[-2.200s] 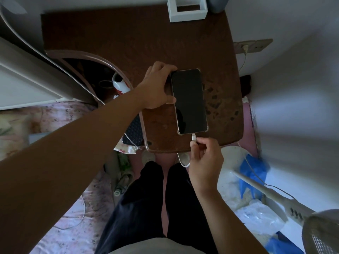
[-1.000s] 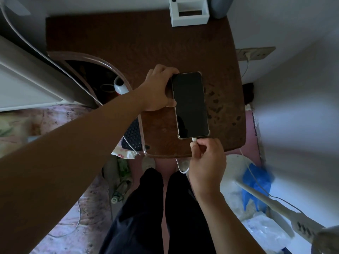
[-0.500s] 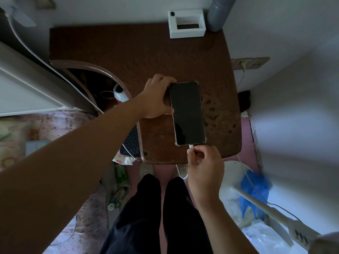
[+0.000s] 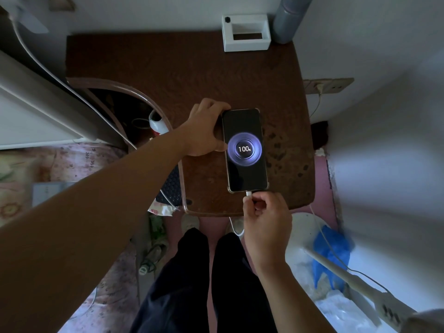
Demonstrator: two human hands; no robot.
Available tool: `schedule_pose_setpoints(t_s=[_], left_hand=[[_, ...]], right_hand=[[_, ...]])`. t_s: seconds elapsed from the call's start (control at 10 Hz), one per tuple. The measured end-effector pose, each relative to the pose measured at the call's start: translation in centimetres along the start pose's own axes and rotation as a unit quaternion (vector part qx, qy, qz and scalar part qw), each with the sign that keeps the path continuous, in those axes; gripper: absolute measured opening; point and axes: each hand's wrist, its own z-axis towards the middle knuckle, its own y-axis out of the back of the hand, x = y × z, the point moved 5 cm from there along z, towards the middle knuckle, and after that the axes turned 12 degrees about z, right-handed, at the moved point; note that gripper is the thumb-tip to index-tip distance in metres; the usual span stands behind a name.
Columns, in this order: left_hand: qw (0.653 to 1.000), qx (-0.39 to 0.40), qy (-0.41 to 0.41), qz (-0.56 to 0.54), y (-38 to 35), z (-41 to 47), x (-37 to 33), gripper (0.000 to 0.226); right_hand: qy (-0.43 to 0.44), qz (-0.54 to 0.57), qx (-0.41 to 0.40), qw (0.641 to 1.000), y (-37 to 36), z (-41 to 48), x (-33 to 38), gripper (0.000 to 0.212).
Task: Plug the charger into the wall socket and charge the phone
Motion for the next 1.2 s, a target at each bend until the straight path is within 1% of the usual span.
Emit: schedule_pose_setpoints(t_s=[0.5, 0.6, 0.7, 0.8, 0.9, 1.0, 1.1, 1.2], left_hand=[[1.0, -0.005, 0.015, 0.005, -0.2, -0.2, -0.1, 0.092], [1.0, -0.012, 0.026, 0.002, -0.4, -0.3, 0.0, 0.092], [0.998, -0.038, 0.05, 0.0, -0.8, -1.0, -0.4, 0.089], [0.989, -0.109, 0.097, -0.011, -1.4, -3.2, -1.0, 0.081], [0.965, -0.205, 0.16, -0.034, -2.4, -7.4, -0.8, 0.066], [0.939, -0.262, 0.224, -0.012, -4.0, -12.6, -0.2, 0.056], [0.921, -0.278, 0.272, -0.008, -5.5, -17.3, -0.2, 0.054], [0.921, -0.235, 0.311, -0.008, -8.4, -22.6, 0.2, 0.052]], right_hand=[[-0.012, 0.002, 0.012, 1.0, -0.1, 0.2, -0.4, 0.007], [-0.014, 0.004, 0.02, 1.0, -0.1, 0.3, -0.5, 0.008], [-0.008, 0.005, 0.025, 1.0, -0.1, 0.4, -0.6, 0.008], [-0.002, 0.012, 0.036, 0.999, -0.2, 0.5, -0.8, 0.008], [0.001, 0.006, 0.055, 0.998, -0.2, 0.8, -1.1, 0.008], [0.019, 0.005, 0.064, 0.998, -0.1, 0.7, -0.9, 0.01], [0.024, 0.002, 0.074, 0.997, 0.2, 0.2, -0.3, 0.013], [-0.005, 0.01, 0.075, 0.997, 1.0, -1.1, -0.4, 0.022]])
